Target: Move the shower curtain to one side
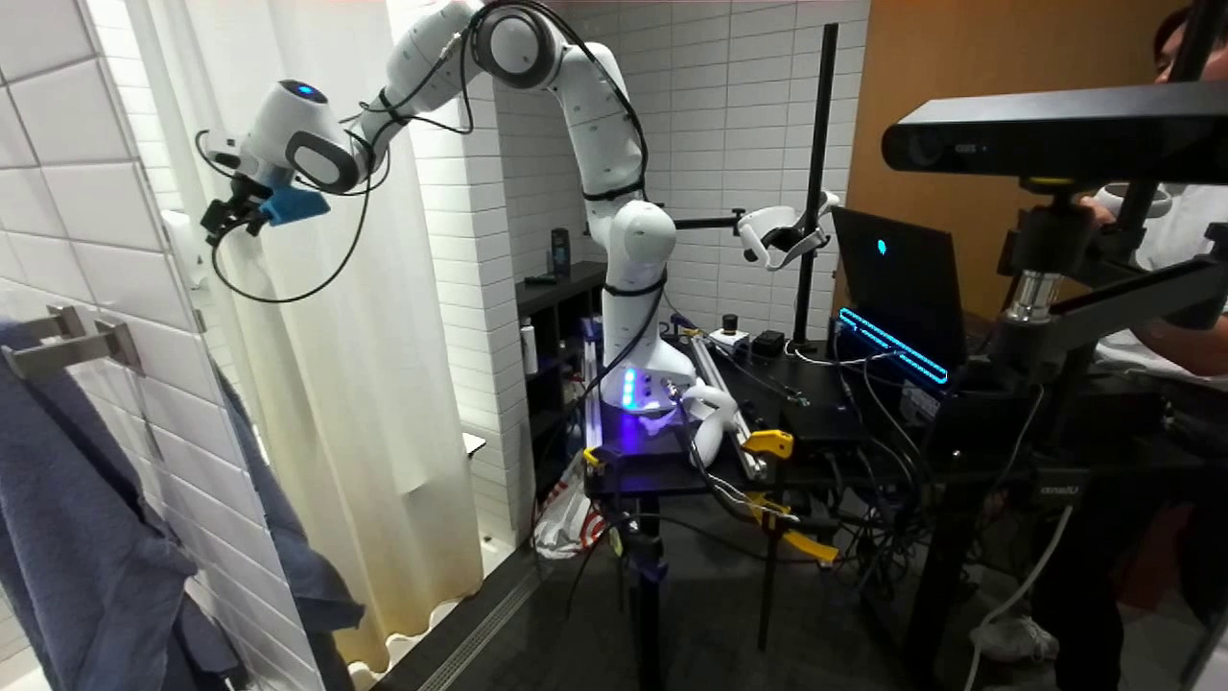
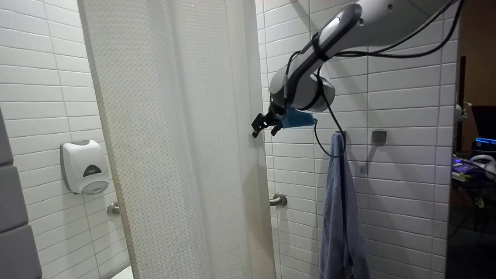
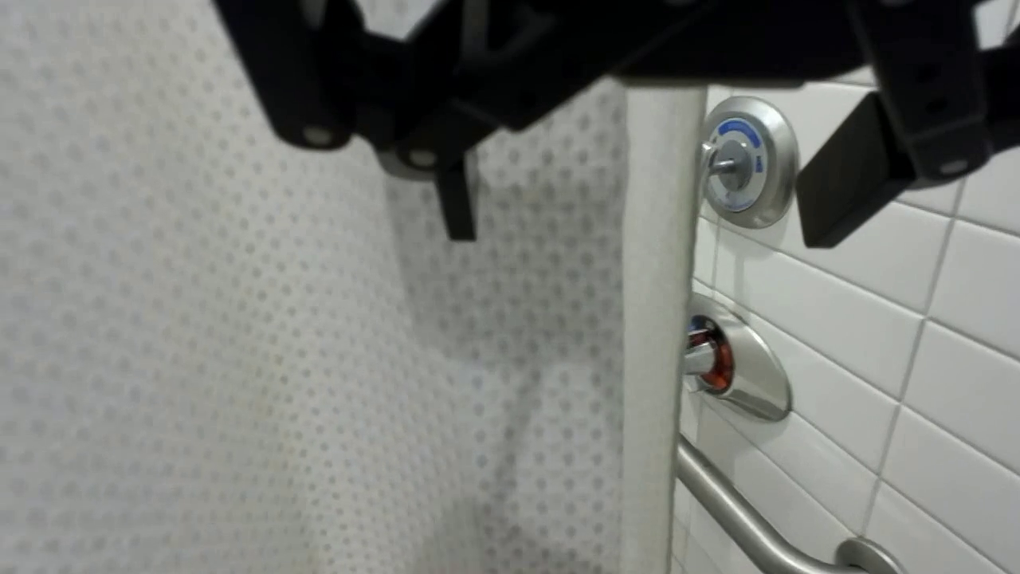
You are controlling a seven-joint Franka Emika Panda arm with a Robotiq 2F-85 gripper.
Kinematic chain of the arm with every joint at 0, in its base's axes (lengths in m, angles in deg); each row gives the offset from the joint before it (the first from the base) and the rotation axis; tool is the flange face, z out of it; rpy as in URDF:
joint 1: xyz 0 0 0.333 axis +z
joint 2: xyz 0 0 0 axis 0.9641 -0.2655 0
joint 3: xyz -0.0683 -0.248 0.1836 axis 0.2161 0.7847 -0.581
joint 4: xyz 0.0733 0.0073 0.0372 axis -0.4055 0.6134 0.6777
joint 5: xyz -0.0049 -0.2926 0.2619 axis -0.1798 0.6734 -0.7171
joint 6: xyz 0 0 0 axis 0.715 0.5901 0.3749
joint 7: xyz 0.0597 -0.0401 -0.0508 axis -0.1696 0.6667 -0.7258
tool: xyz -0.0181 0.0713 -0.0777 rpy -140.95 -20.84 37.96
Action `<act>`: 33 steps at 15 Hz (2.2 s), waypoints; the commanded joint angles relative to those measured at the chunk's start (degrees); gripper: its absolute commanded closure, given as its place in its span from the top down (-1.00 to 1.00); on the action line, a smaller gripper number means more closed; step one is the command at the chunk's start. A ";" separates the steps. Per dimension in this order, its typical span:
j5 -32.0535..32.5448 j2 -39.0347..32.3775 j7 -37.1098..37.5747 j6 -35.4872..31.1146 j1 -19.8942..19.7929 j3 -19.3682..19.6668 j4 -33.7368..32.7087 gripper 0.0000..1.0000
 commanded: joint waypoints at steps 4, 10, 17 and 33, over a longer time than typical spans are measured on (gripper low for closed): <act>-13.81 -8.17 -20.28 10.91 -10.98 -10.88 -12.98 0.48; -22.70 -8.88 -29.36 21.01 -8.10 -3.93 -17.76 -0.42; -30.19 -8.11 -35.67 32.67 -2.69 5.02 -20.16 -1.00; -38.75 -8.88 -45.41 45.61 3.52 13.63 -25.28 1.00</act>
